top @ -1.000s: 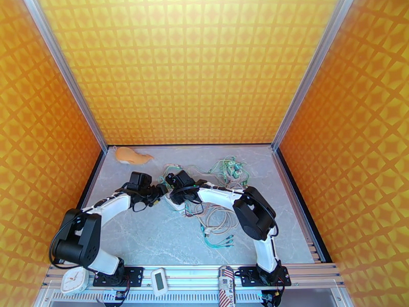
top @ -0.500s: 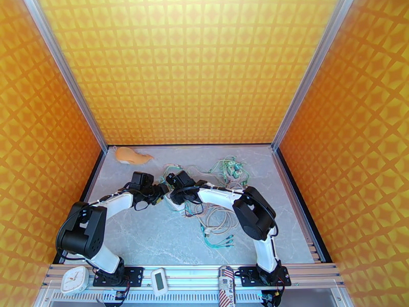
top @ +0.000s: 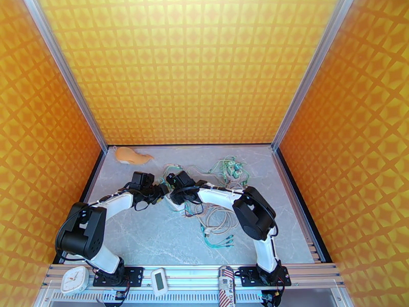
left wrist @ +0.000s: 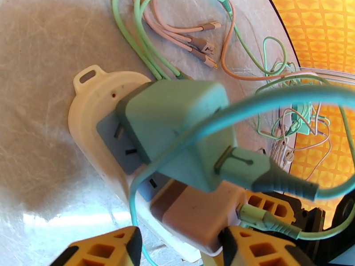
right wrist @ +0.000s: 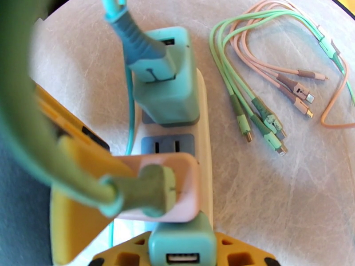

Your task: Pull the plug off the socket

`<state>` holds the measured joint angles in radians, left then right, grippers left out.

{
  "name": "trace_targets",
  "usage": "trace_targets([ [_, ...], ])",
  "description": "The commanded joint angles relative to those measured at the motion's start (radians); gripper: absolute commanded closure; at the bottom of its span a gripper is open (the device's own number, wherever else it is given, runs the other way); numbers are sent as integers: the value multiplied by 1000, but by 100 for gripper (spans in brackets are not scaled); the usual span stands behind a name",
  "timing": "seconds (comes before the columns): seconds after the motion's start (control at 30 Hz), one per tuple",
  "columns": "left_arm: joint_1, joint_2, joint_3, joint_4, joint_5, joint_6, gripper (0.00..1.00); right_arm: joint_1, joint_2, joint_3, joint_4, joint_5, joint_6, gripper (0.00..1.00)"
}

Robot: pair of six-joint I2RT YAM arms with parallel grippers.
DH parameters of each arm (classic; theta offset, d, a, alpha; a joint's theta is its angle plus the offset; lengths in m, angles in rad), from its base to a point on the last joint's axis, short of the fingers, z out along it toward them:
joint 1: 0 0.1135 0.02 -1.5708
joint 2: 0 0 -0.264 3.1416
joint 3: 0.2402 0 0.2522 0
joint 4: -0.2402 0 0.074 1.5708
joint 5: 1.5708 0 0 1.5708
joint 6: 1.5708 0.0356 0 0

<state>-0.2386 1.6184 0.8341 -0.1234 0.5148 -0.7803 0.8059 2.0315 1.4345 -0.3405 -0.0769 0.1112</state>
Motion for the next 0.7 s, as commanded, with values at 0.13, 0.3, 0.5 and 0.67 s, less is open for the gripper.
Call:
trace_targets([
  [0.13, -14, 46, -54, -171, -153, 36, 48, -14, -77, -9, 84, -11, 70, 97],
  [0.3, -14, 46, -56, -185, -162, 47, 48, -15, -97, -1, 66, 14, 42, 98],
  [0.5, -14, 44, -64, -193, -176, 53, 48, -17, -123, -15, 65, 77, 22, 99],
  [0.67, -14, 49, -66, -196, -176, 52, 48, -14, -139, -19, 49, 114, -22, 98],
])
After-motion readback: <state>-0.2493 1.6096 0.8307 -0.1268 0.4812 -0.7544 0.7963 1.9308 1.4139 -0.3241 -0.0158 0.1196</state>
